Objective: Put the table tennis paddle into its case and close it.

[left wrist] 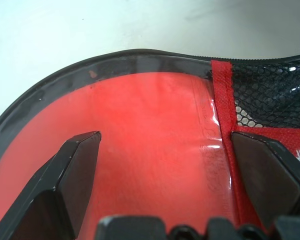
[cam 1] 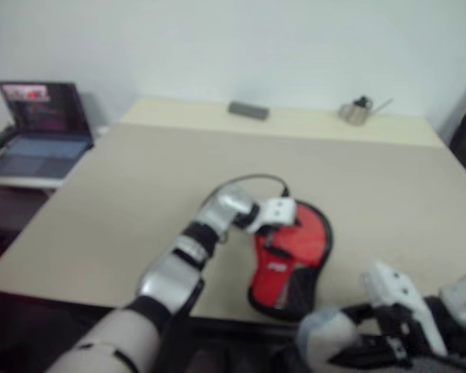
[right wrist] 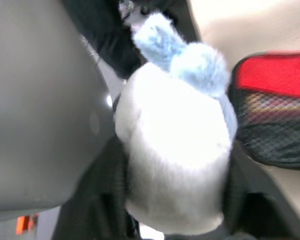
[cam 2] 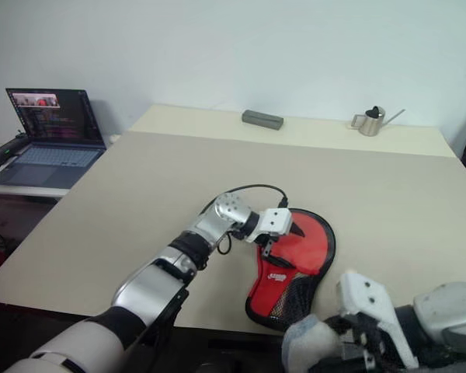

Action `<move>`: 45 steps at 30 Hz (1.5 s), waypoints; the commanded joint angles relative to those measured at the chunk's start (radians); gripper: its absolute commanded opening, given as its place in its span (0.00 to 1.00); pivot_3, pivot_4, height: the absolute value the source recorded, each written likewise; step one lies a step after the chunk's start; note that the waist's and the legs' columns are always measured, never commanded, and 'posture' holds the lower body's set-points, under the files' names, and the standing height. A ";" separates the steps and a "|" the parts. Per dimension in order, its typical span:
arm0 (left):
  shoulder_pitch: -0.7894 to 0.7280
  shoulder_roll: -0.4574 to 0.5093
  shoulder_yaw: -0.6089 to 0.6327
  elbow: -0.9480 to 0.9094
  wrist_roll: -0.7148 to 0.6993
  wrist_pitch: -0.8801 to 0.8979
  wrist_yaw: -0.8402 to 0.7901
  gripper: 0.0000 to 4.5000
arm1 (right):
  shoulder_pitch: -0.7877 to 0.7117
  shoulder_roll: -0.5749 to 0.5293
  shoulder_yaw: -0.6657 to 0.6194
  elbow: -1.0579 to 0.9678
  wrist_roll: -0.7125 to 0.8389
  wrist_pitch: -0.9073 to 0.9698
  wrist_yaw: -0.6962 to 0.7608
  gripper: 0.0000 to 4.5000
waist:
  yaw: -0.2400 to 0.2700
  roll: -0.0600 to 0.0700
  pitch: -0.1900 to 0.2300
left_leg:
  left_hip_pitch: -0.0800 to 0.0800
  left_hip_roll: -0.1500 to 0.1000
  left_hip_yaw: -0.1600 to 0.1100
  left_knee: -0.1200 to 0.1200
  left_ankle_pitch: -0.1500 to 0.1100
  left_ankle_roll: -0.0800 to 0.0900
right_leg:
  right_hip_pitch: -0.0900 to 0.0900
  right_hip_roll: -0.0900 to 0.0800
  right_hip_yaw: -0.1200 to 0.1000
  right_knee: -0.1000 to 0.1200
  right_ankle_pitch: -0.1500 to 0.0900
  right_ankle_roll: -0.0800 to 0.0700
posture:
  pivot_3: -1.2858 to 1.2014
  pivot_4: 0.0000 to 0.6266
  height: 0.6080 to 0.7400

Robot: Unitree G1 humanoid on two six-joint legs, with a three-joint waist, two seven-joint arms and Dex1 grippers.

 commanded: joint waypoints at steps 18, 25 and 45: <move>0.383 0.328 0.270 -0.919 -0.252 0.608 0.137 1.00 | -0.482 0.031 0.236 0.712 -0.482 -0.216 0.160 0.99 | -0.034 0.004 0.007 | -0.006 0.001 0.006 -0.003 0.000 0.000 | -0.012 -0.001 0.005 0.004 0.002 -0.005 | 0.52 0.24 1.00; 0.561 0.436 0.340 -1.128 -0.326 0.690 0.200 1.00 | -0.624 0.103 0.316 0.933 -0.631 -0.310 0.230 0.99 | -0.027 0.009 0.010 | -0.005 0.001 0.006 -0.003 0.000 0.000 | -0.012 -0.002 0.005 0.004 0.002 -0.005 | 0.52 0.24 1.00; 0.565 0.488 0.341 -1.227 -0.418 0.772 0.344 1.00 | -0.680 0.193 0.251 0.996 -0.723 -0.320 0.204 0.99 | -0.030 0.013 0.012 | -0.005 0.001 0.008 -0.004 -0.001 0.000 | -0.012 -0.002 0.006 0.004 0.002 -0.005 | 0.52 0.24 1.00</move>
